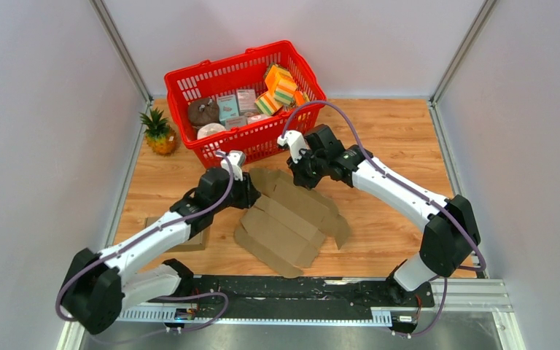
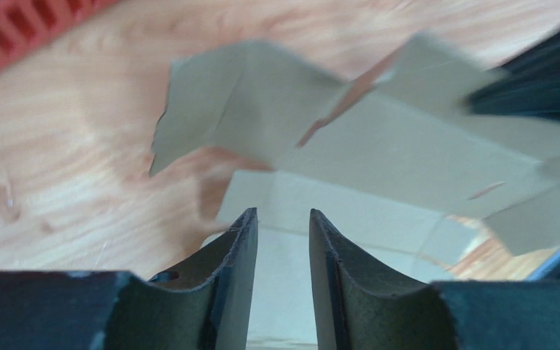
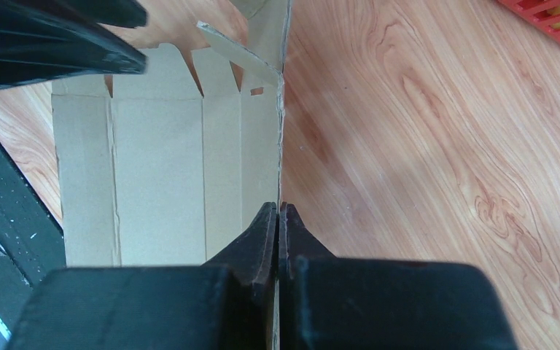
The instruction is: Fold the paper box
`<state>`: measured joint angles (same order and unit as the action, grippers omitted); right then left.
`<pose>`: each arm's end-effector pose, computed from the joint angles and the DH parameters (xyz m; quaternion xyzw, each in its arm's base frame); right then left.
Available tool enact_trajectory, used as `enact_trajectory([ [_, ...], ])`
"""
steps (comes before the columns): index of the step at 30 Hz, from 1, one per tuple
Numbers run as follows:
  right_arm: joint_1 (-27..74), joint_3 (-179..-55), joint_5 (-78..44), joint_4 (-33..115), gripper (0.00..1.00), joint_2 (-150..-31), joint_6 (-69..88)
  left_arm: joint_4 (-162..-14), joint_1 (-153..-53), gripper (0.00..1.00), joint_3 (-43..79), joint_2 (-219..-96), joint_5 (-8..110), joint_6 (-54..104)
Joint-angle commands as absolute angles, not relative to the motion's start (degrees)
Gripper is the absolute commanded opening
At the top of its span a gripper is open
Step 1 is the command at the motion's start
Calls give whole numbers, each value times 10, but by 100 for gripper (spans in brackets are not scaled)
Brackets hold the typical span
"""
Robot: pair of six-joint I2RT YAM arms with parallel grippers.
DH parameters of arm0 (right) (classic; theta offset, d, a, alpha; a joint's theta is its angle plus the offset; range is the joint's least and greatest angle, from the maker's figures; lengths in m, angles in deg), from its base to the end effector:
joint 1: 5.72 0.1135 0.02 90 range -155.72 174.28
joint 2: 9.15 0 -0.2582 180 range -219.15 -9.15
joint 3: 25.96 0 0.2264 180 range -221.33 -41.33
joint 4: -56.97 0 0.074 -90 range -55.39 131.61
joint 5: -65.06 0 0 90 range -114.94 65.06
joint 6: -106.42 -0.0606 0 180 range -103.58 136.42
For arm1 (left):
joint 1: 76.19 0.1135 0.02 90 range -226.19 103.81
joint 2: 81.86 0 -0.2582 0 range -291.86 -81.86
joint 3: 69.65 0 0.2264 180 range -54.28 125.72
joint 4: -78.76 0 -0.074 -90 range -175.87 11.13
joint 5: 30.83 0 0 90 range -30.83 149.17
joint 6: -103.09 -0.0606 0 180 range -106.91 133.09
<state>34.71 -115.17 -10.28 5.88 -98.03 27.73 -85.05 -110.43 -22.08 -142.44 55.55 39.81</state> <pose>0.2376 0.2226 0.2702 -0.4462 0.8219 0.2000 0.2921 0.1889 -0.1332 0.2218 0.0725 0.8592 -0.2800 0.4221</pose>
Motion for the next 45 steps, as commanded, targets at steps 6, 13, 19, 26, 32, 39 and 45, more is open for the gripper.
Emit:
enact_trajectory([
  [6,347,-1153,-75,75,0,-952,295,-800,-1099,67,-147,-1550,515,378],
  [13,347,-1154,-61,70,0,-952,302,-781,-1085,73,-104,-1609,442,350],
  [19,347,-1153,-55,69,0,-950,306,-791,-1066,74,-105,-1629,397,351],
  [26,347,-1152,-53,72,0,-948,306,-788,-1065,75,-98,-1655,378,356],
  [32,348,-1151,-55,74,0,-949,306,-769,-1065,75,-89,-1664,390,356],
  [39,348,-1143,-65,88,0,-943,301,-836,-1065,48,-123,-1640,349,367],
  [45,348,-1142,-65,94,0,-948,297,-982,-1077,45,-196,-1611,286,448],
])
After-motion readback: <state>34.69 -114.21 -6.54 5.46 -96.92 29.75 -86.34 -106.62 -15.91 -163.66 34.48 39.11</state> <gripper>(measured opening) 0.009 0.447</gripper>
